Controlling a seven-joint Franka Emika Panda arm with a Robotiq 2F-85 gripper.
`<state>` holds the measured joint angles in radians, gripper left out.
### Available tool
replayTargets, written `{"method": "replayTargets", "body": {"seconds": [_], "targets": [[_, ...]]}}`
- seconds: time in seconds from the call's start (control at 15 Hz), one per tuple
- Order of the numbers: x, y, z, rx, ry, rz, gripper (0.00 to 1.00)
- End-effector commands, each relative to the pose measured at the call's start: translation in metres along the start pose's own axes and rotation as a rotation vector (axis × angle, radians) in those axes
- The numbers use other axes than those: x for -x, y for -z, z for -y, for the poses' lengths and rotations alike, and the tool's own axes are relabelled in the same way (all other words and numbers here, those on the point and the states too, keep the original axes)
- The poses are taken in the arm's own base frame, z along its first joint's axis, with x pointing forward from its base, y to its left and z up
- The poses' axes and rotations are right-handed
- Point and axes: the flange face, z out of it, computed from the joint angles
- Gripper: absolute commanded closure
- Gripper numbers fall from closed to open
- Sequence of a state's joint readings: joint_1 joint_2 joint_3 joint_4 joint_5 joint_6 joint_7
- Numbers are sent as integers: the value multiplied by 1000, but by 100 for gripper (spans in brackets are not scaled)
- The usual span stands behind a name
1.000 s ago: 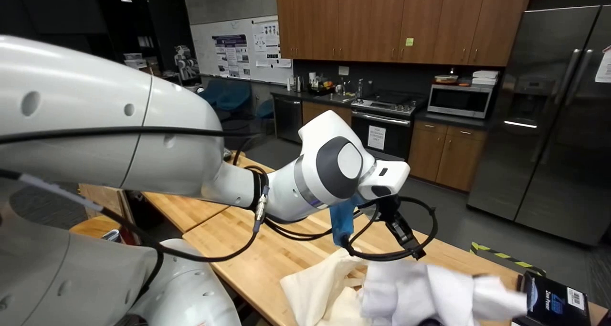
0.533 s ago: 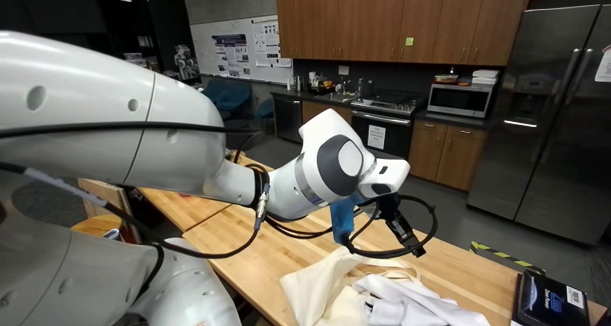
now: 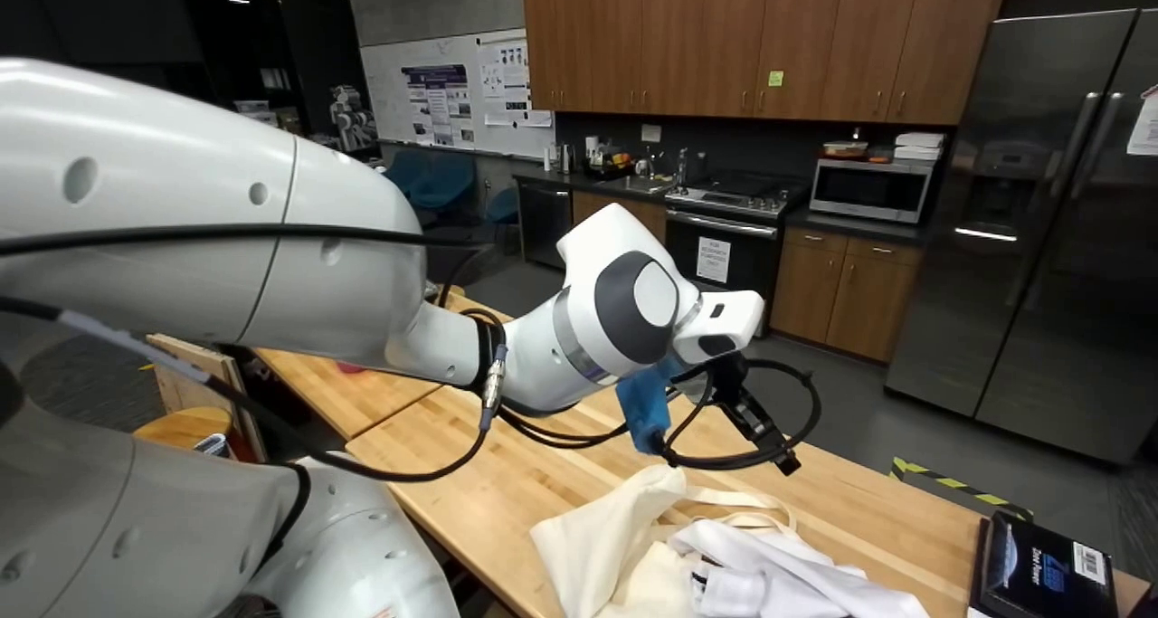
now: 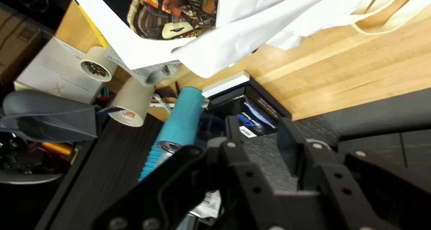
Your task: Move the bag and the white towel to the right
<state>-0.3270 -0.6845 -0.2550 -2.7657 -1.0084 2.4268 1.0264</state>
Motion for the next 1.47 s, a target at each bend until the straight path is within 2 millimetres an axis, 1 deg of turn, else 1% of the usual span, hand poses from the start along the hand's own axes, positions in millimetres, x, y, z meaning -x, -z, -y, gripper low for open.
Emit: {"method": "replayTargets", "body": {"seconds": [0.0,0.07,0.2,0.27,0.33,0.4,0.6,0.73,0.8,0.87,0.93,1.0,1.13,1.2,1.27,1.4], "targets": [[9,26,38,-65,193,-8,34],[14,33,52,-91,246,0,26],[29,45,85,-166,337,16,13],[40,49,101,-201,383,26,5],[50,51,115,-241,423,31,1],[60,51,130,-279,465,38,0],[93,39,166,-386,586,57,0],[113,25,182,-429,676,89,0],[119,18,187,-453,710,116,0],[122,11,190,-430,708,155,0],[117,8,194,-413,696,163,0],[111,9,201,-392,672,164,0],[95,14,208,-347,674,113,0],[86,19,209,-333,682,89,0],[102,14,204,-370,683,124,0],[90,19,208,-355,681,100,0]]}}
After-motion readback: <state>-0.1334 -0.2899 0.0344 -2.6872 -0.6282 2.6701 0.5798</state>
